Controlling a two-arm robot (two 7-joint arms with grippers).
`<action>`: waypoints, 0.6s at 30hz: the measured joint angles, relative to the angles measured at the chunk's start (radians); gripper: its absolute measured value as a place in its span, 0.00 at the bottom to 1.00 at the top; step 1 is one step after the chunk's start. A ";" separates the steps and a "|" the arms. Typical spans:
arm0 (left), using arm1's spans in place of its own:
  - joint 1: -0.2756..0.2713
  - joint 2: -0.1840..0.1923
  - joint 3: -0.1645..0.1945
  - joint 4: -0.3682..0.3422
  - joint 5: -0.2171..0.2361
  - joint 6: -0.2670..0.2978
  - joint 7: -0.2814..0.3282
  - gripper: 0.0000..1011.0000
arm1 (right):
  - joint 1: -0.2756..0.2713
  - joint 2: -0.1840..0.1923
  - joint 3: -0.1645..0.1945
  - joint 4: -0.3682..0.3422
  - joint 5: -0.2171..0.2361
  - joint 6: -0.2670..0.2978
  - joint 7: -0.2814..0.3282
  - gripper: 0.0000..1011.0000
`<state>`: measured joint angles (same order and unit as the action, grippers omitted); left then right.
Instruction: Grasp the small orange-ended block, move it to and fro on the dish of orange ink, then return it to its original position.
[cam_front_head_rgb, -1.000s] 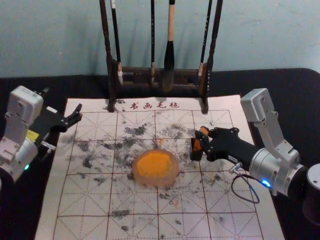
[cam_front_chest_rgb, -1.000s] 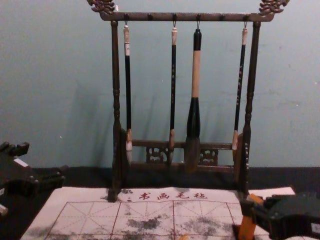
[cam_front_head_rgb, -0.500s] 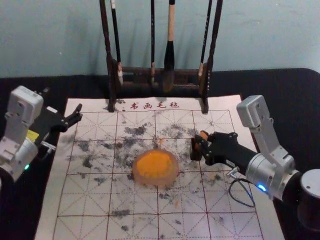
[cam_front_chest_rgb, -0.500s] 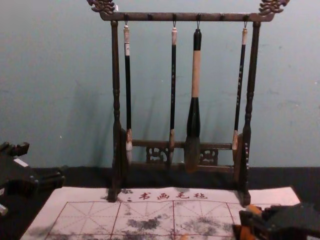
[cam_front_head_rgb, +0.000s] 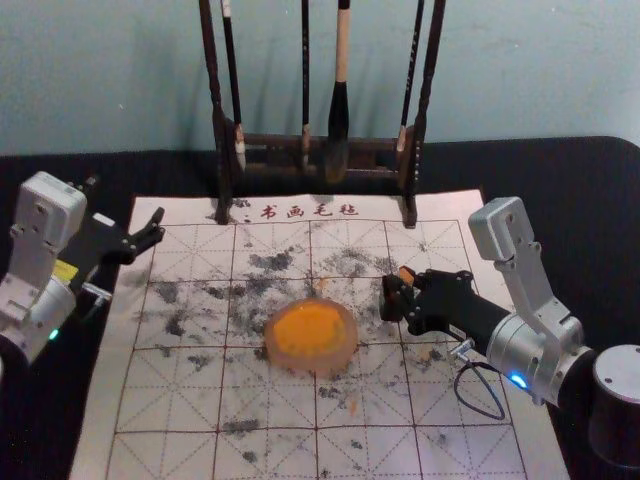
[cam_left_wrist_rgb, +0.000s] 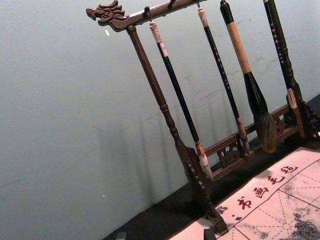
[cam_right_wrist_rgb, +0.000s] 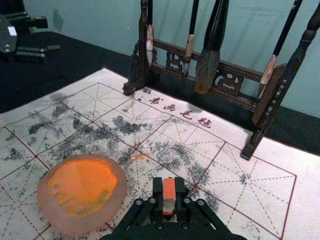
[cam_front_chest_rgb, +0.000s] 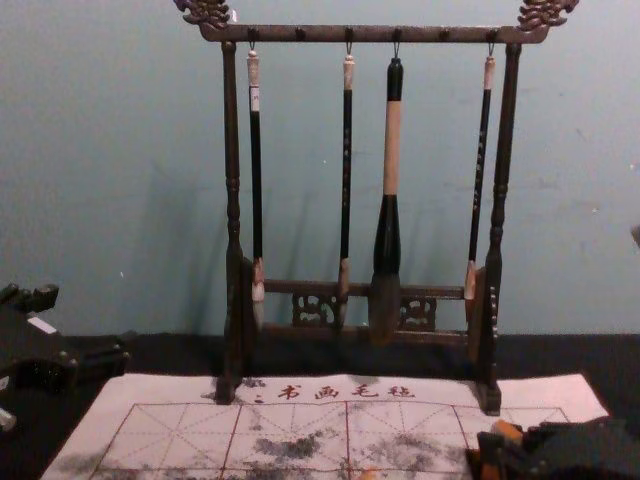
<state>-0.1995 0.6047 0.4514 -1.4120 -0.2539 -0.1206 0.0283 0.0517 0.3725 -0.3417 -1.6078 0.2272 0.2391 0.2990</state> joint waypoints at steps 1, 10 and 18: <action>0.000 0.000 0.000 0.000 0.000 0.000 0.000 0.99 | 0.000 0.000 0.000 0.000 -0.003 0.001 0.000 0.13; 0.000 0.000 0.000 0.000 0.000 0.000 0.000 0.99 | 0.000 0.000 -0.001 0.001 -0.008 0.004 -0.001 0.13; 0.000 0.000 0.000 0.000 0.000 0.000 0.000 0.99 | 0.000 0.001 -0.001 0.001 -0.006 0.004 -0.001 0.17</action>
<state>-0.1996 0.6047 0.4514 -1.4120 -0.2539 -0.1205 0.0283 0.0517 0.3730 -0.3426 -1.6066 0.2213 0.2435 0.2983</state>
